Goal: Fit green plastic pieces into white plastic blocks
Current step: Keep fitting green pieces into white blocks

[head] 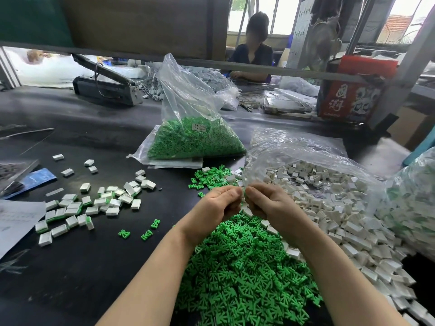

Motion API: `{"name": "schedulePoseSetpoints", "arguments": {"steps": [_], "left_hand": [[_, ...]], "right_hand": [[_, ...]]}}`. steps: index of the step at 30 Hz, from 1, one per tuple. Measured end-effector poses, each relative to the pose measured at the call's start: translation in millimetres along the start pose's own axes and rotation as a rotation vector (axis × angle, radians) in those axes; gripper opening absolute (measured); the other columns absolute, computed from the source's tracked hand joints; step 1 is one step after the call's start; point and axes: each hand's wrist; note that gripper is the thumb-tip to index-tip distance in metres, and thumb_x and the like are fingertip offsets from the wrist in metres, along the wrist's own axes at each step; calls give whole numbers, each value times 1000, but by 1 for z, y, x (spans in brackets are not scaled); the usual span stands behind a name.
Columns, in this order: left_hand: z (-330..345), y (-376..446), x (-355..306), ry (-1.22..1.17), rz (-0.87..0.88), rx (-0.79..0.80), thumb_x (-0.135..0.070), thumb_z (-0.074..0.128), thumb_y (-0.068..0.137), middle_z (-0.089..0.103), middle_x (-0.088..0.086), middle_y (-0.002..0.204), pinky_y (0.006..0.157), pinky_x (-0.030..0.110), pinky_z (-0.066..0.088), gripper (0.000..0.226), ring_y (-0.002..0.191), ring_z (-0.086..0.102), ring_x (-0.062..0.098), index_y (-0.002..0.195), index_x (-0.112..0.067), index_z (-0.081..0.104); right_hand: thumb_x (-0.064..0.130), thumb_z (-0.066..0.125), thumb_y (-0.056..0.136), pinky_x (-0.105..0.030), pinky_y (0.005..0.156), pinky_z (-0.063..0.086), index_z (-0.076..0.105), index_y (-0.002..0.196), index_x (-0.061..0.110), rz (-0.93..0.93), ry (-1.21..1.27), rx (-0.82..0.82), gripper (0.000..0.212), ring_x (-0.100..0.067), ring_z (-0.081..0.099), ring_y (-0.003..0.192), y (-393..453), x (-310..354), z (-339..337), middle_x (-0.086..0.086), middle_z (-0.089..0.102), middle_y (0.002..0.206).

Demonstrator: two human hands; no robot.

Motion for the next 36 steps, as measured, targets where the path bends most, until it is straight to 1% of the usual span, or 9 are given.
{"name": "schedulePoseSetpoints", "arguments": {"steps": [2,5,8,15,21,25,27,33,36], "left_hand": [[0,-1,-1,32,-5,26,-13,33,106,30,-6,61,50,12,31,39,51,28,2,68,-19,39],[-3,-2,-1,97,-26,65,-13,32,107,30,-5,60,49,13,29,39,49,28,1,69,-17,38],[-7,-3,0,144,-58,100,-15,33,107,32,-7,59,49,13,29,38,49,29,1,69,-17,36],[-11,-4,-3,163,-63,140,-19,34,107,33,-7,61,49,15,26,36,51,28,3,71,-17,37],[-11,-1,5,224,-88,59,-19,37,107,38,-14,59,54,14,32,36,51,33,0,71,-19,42],[-15,0,9,232,-116,62,-21,39,106,41,-19,57,54,13,34,36,53,36,0,71,-20,47],[-14,-1,8,173,-122,96,-20,39,106,42,-19,56,51,9,35,41,50,38,-3,68,-25,52],[-11,-2,2,104,-86,133,-20,35,107,36,-13,58,47,11,29,32,49,31,-1,76,-17,42],[-9,-3,1,76,-54,121,-21,33,107,34,-12,58,47,14,26,36,50,28,1,72,-20,40]], "right_hand": [[16,48,102,-27,55,32,50,76,-1,-20,-78,7,32,-10,36,56,0,1,-3,10,40,57],[19,50,101,-25,54,33,51,70,10,-45,-212,46,33,-8,37,56,-2,4,-5,14,41,55],[21,51,101,-29,54,31,52,75,1,-16,-242,82,33,-12,36,58,-3,3,-8,8,41,58],[20,48,103,-18,48,27,52,68,20,92,34,116,34,-6,32,51,-3,0,-4,10,40,56],[22,48,103,-17,50,30,54,81,1,79,-150,41,31,-5,34,52,-1,-2,2,13,40,55],[24,50,102,-22,53,31,63,79,20,84,-231,61,27,-8,36,58,-3,1,3,10,41,58],[21,49,102,-19,51,30,57,74,21,105,-160,104,30,-7,35,56,-4,3,1,9,40,59],[17,45,103,-15,47,29,53,89,-8,109,55,98,30,-3,33,50,-4,2,1,10,41,56],[29,47,99,-16,46,26,54,80,6,86,154,81,30,-4,31,49,-4,3,6,10,39,56]]}}
Point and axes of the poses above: each hand's wrist, its own y-axis towards the middle knuckle, its own z-axis out of the palm, x = y × z
